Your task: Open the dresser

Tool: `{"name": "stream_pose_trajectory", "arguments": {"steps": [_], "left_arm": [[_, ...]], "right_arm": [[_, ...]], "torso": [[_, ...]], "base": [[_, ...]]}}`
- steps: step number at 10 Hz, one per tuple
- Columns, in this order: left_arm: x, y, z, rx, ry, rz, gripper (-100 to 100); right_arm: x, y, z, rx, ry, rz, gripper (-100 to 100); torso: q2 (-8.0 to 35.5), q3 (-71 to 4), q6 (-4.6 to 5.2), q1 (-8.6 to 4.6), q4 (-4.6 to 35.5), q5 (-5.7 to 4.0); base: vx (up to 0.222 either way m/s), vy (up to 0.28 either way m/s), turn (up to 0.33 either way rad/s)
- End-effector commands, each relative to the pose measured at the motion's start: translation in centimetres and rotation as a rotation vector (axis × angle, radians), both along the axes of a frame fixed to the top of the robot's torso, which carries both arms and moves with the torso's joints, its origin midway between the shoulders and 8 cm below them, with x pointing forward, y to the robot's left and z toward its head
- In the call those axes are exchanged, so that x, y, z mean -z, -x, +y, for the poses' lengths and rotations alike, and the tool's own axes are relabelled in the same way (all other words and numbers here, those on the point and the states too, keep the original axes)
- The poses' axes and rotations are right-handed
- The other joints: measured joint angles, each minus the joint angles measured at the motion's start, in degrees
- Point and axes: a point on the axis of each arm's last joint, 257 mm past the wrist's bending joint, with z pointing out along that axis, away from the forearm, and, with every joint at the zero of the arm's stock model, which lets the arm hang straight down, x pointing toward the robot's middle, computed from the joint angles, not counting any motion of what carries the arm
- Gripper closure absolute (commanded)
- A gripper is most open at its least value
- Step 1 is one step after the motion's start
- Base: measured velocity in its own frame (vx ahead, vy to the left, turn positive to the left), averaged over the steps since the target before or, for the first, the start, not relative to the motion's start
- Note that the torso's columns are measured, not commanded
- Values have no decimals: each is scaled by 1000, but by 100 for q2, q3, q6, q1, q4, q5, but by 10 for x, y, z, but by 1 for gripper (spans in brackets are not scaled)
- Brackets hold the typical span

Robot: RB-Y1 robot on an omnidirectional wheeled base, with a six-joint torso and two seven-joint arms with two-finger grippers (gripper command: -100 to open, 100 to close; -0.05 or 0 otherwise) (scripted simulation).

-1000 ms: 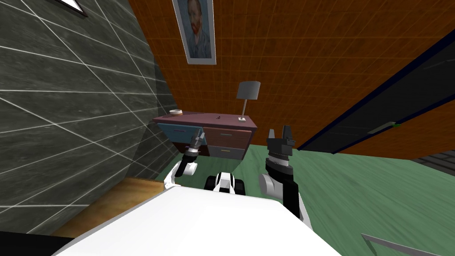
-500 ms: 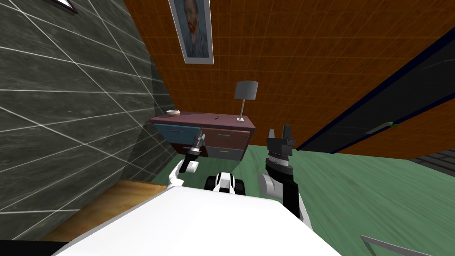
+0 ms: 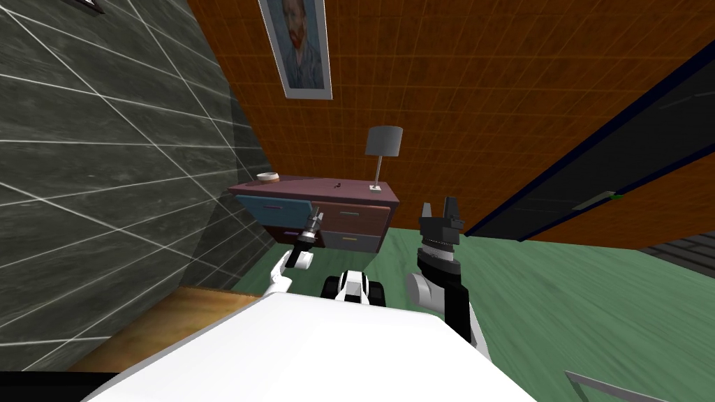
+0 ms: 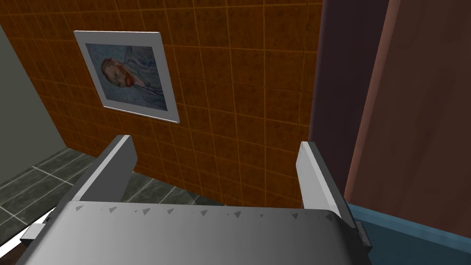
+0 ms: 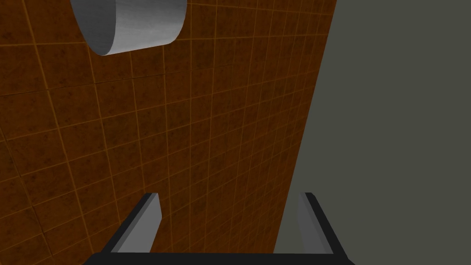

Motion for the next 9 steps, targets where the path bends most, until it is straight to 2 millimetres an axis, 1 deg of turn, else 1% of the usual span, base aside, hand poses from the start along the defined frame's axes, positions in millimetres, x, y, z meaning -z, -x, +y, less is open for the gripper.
{"name": "stream_pose_trajectory", "arguments": {"steps": [1, 2, 4, 5, 6, 7, 9], "left_arm": [[17, -10, 2, -11, 8, 34, -100], [21, -10, 3, -12, 9, 43, -100], [36, -21, 5, -24, 21, 71, -100], [46, -21, 7, -27, 22, 92, -100], [53, -27, 7, -32, 28, 106, -100], [58, -27, 8, -33, 28, 116, -100], [71, -36, 10, -43, 39, 145, -100]], "right_arm": [[0, 0, 0, 0, 0, 0, 0], [0, 0, 0, 0, 0, 0, 0], [0, 0, 0, 0, 0, 0, 0], [0, 0, 0, 0, 0, 0, 0], [0, 0, 0, 0, 0, 0, 0], [0, 0, 0, 0, 0, 0, 0], [0, 0, 0, 0, 0, 0, 0]], "torso": [[-1, -1, -1, 0, -1, 0], [-3, -2, 0, -4, -1, -1], [-5, -3, 0, -1, -2, 0], [-9, -6, 0, -9, -3, -2], [-3, -3, -1, -3, -2, -2], [1, 0, 0, 1, 0, 0], [0, 0, 0, 1, 0, 1]], "base": [[24, -43, -12], [23, -34, -5], [40, -51, -14], [40, -56, -5], [31, -47, -10], [24, -33, -6], [33, -48, -15]]}}
